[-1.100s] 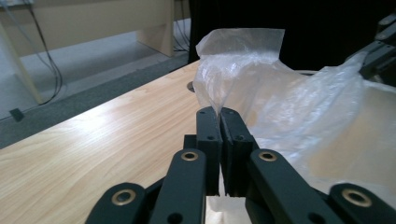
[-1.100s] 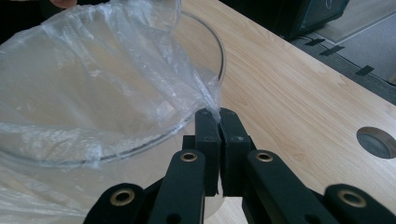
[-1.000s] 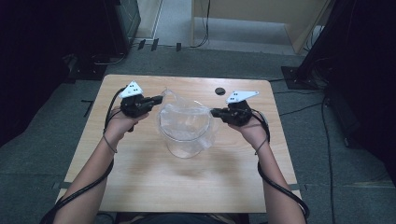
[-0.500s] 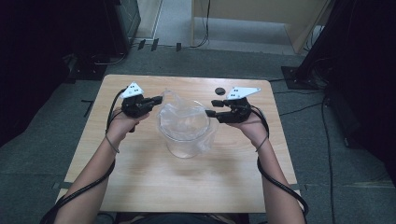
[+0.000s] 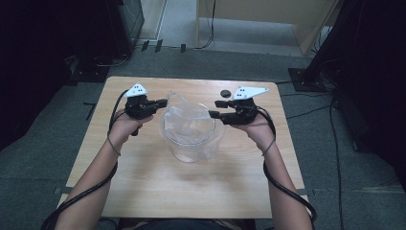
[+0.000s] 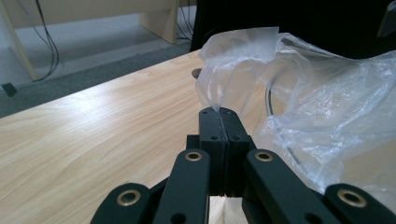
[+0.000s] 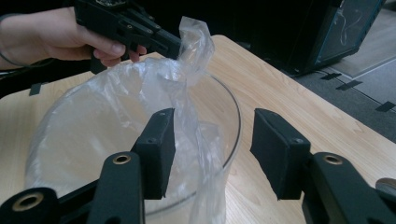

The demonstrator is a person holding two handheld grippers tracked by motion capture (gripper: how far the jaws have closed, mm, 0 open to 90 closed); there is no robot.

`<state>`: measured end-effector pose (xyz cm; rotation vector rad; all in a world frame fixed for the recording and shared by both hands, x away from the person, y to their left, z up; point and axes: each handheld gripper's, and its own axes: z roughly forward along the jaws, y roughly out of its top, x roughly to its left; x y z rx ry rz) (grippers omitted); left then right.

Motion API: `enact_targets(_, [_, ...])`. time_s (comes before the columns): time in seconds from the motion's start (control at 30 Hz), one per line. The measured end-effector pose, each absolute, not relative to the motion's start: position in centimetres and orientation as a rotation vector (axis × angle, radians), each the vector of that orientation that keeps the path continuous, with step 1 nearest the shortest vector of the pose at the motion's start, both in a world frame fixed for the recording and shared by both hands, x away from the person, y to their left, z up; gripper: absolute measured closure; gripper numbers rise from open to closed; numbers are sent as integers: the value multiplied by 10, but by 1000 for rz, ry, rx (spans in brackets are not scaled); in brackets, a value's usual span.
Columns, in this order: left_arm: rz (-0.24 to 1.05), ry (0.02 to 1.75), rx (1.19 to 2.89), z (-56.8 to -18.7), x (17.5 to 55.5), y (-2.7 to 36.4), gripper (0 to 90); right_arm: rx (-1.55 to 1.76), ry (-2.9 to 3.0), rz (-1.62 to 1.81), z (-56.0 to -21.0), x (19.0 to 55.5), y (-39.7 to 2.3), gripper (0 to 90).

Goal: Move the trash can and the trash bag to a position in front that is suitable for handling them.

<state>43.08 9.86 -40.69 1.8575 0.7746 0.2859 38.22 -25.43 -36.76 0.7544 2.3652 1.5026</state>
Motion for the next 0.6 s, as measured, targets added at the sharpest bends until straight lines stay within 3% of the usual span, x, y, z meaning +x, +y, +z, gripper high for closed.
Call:
enact_targets(0.17, [196, 790, 1898, -401, 438, 95, 894, 755, 2436, 1445, -372, 392, -246, 554])
enact_targets(0.23, [175, 790, 1907, -399, 439, 93, 895, 770, 2454, 1440, -373, 396, -245, 615])
enact_targets(0.3, [155, 788, 1913, -398, 440, 92, 895, 768, 2476, 1428, -375, 399, -242, 718])
enact_targets(0.37, [137, 787, 1911, -399, 441, 93, 894, 754, 2468, 1401, -375, 399, -241, 883])
enact_targets(0.6, [126, 792, 1887, -405, 441, 92, 895, 796, 2401, 1398, -373, 400, -248, 900])
